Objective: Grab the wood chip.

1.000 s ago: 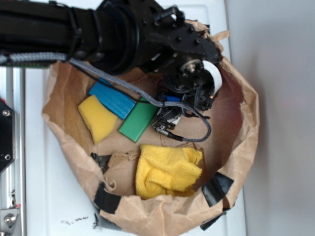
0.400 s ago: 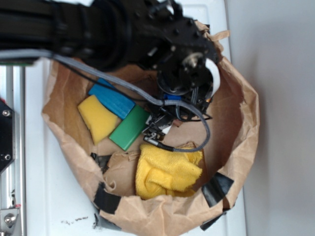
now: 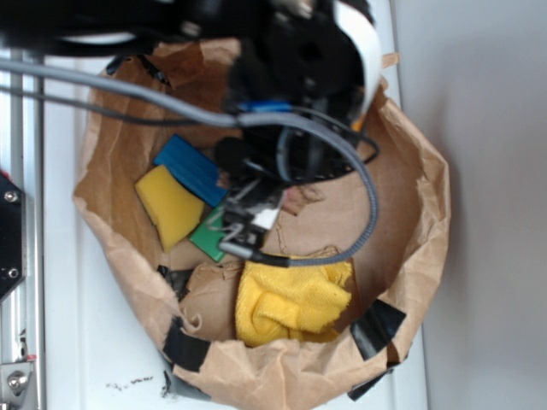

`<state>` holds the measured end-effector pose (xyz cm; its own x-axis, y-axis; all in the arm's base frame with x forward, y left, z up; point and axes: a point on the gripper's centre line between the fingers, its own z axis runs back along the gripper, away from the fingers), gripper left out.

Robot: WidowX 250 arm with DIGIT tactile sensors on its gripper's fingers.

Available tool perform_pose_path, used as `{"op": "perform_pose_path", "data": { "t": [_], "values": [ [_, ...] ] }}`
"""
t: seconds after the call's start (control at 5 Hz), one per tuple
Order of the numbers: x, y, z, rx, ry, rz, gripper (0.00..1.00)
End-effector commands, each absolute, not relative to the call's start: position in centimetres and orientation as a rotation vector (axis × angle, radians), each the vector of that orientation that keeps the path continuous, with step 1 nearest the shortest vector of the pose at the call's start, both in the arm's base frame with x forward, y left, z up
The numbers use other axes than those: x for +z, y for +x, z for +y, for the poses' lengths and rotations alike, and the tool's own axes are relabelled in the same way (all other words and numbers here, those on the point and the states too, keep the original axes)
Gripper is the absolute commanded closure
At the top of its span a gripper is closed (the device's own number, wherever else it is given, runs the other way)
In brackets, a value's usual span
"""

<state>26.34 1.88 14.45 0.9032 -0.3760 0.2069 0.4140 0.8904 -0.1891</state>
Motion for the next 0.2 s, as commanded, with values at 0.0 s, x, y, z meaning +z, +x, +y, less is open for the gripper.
{"op": "perform_pose_path", "data": {
  "t": [0.0],
  "values": [
    [16.67,26.57,1.62,-0.398,-0.138,-0.316,1.00]
  ]
}}
